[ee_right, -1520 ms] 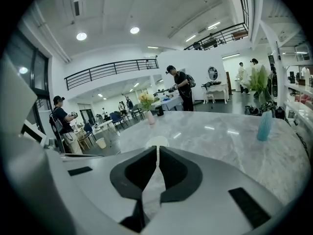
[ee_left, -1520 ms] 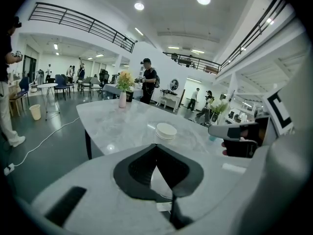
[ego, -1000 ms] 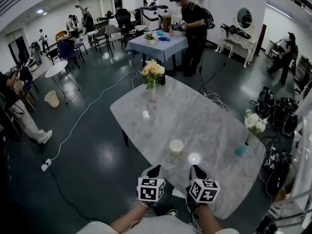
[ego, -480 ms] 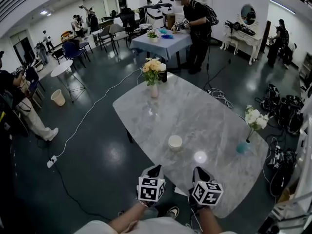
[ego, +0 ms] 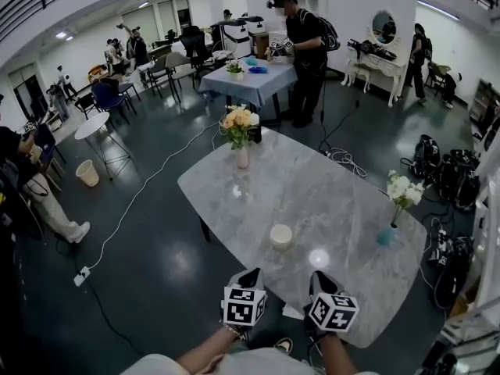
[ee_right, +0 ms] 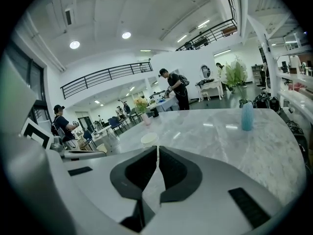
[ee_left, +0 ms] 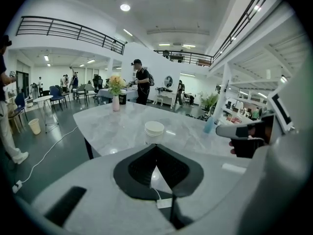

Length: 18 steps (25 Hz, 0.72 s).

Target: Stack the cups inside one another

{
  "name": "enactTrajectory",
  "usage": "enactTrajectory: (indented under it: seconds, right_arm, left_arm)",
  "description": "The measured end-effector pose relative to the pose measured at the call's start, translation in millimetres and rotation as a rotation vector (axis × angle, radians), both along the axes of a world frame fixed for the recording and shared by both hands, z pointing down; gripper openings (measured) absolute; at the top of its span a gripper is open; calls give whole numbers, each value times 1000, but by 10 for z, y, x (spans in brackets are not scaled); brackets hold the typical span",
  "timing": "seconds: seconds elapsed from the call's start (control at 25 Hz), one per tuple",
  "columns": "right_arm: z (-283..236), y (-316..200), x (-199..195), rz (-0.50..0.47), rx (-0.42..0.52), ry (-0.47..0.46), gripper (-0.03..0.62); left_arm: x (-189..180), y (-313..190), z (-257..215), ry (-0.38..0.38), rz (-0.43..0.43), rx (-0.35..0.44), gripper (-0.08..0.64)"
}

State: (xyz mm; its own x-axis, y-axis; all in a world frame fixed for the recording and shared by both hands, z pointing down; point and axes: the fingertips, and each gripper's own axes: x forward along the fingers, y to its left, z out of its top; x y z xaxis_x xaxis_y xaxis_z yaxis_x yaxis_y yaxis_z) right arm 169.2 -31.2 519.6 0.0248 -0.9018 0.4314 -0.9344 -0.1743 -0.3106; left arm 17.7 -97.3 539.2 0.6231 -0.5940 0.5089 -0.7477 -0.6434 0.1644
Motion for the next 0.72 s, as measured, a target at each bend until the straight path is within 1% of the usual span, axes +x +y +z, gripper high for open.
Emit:
enactTrajectory:
  seconds: [0.24,0.44,0.64,0.72]
  right_arm:
    - [-109,-103,-81,25,15,22,18]
    - [-100,-81,-114,39,-4,30,18]
    - [-86,-78,-120,52,-6,22,18]
    - [-96,-83,-131,52,-10,32,15]
  left_arm:
    - [-12,-107,-50,27,27,2,-3]
    - [27,-147,-88,44,51,3,-3]
    - [51,-180,-83,48,67,4,-3]
    - [46,-185,-90,48,68,5,-3]
